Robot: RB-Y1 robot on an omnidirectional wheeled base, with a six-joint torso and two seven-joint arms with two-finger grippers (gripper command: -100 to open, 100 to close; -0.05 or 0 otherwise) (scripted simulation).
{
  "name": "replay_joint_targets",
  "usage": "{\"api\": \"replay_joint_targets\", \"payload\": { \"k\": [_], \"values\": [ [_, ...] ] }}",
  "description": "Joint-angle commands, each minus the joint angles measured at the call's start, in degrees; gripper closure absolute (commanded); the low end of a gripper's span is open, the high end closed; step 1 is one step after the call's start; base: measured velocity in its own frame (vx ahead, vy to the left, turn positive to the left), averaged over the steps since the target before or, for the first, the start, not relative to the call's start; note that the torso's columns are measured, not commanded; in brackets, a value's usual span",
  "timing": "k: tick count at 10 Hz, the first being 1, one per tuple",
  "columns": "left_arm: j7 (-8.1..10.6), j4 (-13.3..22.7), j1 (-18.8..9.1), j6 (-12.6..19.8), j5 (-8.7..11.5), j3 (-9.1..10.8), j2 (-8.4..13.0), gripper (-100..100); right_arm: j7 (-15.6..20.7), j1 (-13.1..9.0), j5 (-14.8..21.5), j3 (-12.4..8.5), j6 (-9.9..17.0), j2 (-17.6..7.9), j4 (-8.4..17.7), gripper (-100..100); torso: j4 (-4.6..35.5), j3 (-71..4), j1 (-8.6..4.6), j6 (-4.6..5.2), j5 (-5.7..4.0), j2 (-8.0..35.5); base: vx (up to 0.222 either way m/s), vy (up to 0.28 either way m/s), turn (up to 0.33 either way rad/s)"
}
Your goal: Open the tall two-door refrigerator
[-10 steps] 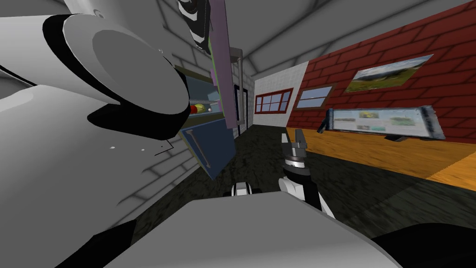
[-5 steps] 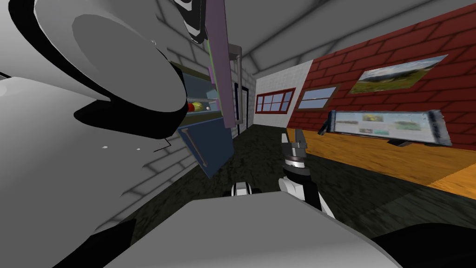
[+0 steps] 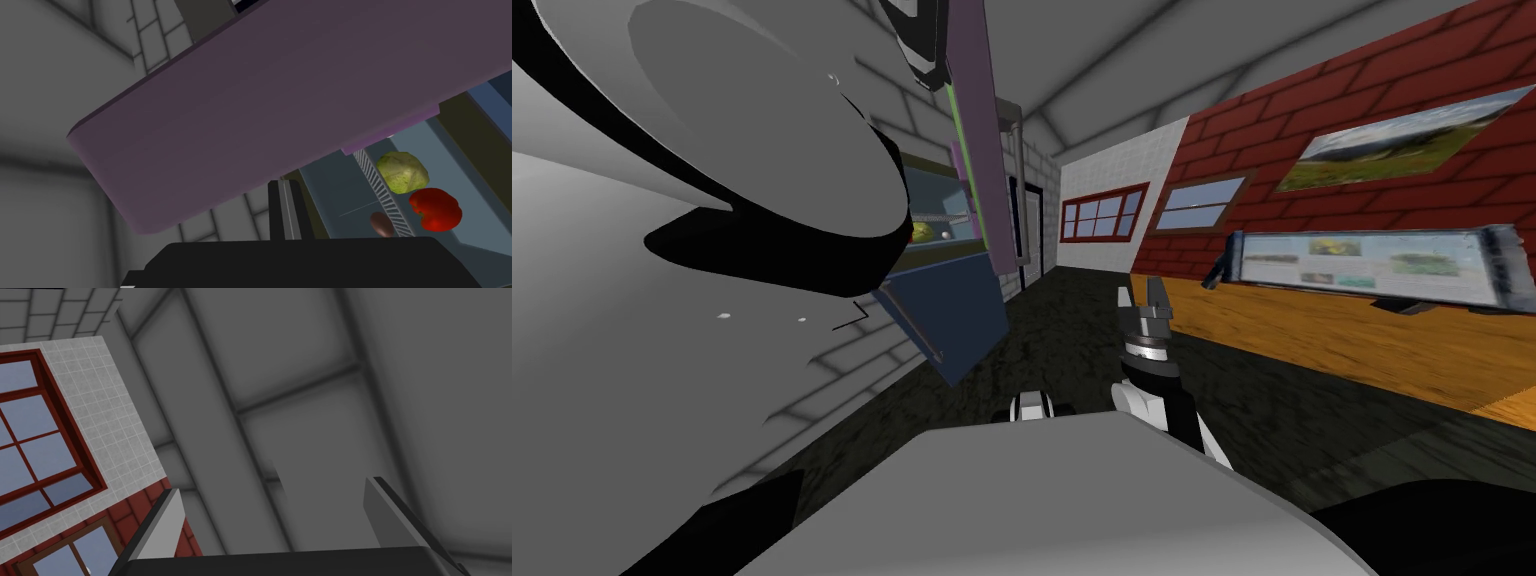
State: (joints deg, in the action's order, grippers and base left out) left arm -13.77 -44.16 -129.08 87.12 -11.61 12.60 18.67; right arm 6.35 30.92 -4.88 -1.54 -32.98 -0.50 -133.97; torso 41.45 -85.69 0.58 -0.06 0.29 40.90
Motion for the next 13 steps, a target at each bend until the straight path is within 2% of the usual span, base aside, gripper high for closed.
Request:
{"api": "replay_joint_targets", "payload": {
  "k": [1, 2, 3, 5, 6, 7, 8, 10, 11, 13],
  "values": [
    [0.08, -0.68, 0.34, 0.34, -0.54, -0.33, 0.07, 100, 0.0, 0.0, 0.0, 0.0, 0.0, 0.0, 0.0, 0, -0.02, 0.08, 0.06, -0.04, 0.08, 0.07, 0.0, -0.112, 0.012],
    [0.16, -0.9, 2.73, 0.31, -0.65, -0.47, 0.03, -100, 0.0, 0.0, 0.0, -0.01, 0.0, -0.01, 0.0, 0, 0.08, 0.23, 0.3, -0.02, 0.11, 0.26, -0.013, -0.043, -0.013],
    [0.16, -0.9, 2.73, 0.31, -0.65, -0.47, 0.03, -100, 0.0, -0.01, 0.0, -0.01, 0.0, -0.02, 0.01, 0, 0.12, 0.16, 0.42, -0.07, 0.2, 0.26, -0.025, -0.029, -0.004],
    [0.36, -0.67, 5.81, -0.05, -0.83, -0.65, 0.03, -100, 0.0, 0.01, 0.0, -0.03, 0.0, -0.03, 0.01, 0, 0.34, 0.18, 0.08, -0.03, 0.01, 0.26, 0.01, -0.008, 0.024],
    [0.36, -0.67, 5.81, -0.05, -0.83, -0.65, 0.03, -100, 0.0, 0.01, 0.0, -0.03, 0.0, -0.03, 0.0, 0, 0.54, 0.59, -0.38, 0.04, -0.2, 0.67, 0.043, -0.003, 0.004],
    [0.66, -0.28, 7.94, -0.67, -1.07, -0.92, 0.02, -100, 0.0, 0.01, 0.0, -0.03, 0.0, -0.03, 0.0, 0, 0.77, 0.98, -0.66, 0.06, -0.33, 1.19, 0.052, -0.035, 0.022],
    [0.84, -0.06, 8.64, -1.04, -1.21, -1.08, 0.01, -100, 0.0, 0.01, 0.0, -0.02, 0.0, -0.02, 0.0, 0, 0.88, 1.21, -0.83, 0.08, -0.39, 1.5, 0.04, -0.062, 0.018],
    [1.03, 0.18, 9.13, -1.42, -1.37, -1.25, 0.01, -100, 0.0, 0.0, 0.0, -0.01, 0.0, -0.01, 0.0, 0, 0.96, 1.32, -0.76, 0.07, -0.37, 1.67, 0.012, -0.068, 0.015],
    [1.85, 1.05, 9.81, -2.73, -2.17, -2.0, 0.09, -100, 0.0, -0.01, 0.0, -0.01, 0.0, -0.02, 0.0, 0, 0.94, 1.28, -0.58, 0.07, -0.31, 1.62, 0.036, -0.122, 0.052],
    [2.7, 1.66, 9.12, -3.48, -3.25, -2.77, 0.37, -100, 0.0, 0.0, 0.0, 0.0, 0.0, 0.0, 0.0, 0, 0.79, 1.02, -0.88, 0.07, -0.39, 1.24, 0.065, -0.198, 0.071]
  ]
}}
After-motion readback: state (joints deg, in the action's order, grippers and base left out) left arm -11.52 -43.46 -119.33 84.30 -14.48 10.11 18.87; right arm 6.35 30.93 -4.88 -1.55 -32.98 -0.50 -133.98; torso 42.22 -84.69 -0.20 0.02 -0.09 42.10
